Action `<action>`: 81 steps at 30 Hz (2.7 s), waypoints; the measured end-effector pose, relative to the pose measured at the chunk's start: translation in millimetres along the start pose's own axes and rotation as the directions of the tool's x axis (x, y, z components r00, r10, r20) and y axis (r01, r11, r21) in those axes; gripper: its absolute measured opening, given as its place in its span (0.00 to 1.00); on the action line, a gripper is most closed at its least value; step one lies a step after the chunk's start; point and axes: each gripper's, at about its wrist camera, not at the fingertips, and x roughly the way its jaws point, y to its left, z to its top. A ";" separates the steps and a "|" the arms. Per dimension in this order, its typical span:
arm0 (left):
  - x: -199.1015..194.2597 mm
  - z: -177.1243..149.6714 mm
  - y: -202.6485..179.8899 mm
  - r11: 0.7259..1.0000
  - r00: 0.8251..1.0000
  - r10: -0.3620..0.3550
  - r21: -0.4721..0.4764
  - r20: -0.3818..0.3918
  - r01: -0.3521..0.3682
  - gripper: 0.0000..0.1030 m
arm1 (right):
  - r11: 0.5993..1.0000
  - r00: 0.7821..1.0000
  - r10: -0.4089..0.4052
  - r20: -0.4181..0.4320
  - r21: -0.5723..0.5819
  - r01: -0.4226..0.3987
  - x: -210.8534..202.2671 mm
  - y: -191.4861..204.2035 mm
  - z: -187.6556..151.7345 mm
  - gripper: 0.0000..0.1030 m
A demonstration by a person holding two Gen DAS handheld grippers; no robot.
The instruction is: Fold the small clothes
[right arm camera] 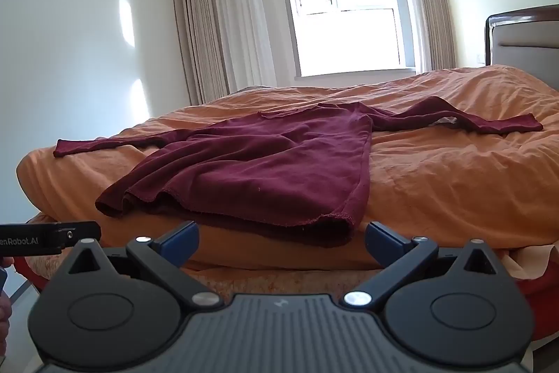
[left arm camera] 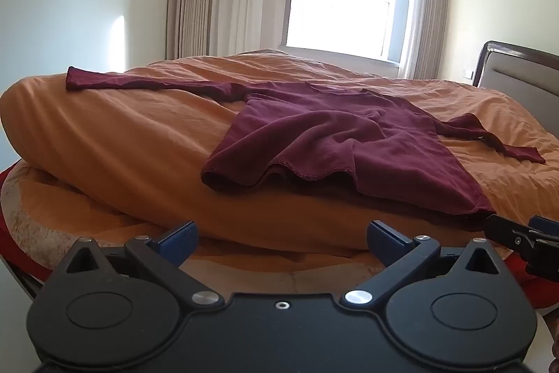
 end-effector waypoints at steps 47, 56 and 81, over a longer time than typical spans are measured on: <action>-6.5 0.4 4.9 1.000 1.000 0.001 -0.012 0.012 -0.001 0.99 | 1.000 1.000 0.015 -0.016 0.007 -0.015 3.0 0.7 -0.8 1.00; -6.7 0.6 5.5 1.000 1.000 0.000 -0.012 0.013 0.000 0.99 | 1.000 1.000 0.022 -0.015 0.002 -0.022 2.6 1.4 -1.1 1.00; -7.1 2.7 2.5 1.000 1.000 0.007 -0.007 0.004 -0.007 0.99 | 0.999 0.999 0.035 -0.028 0.004 -0.035 4.0 1.3 -1.2 1.00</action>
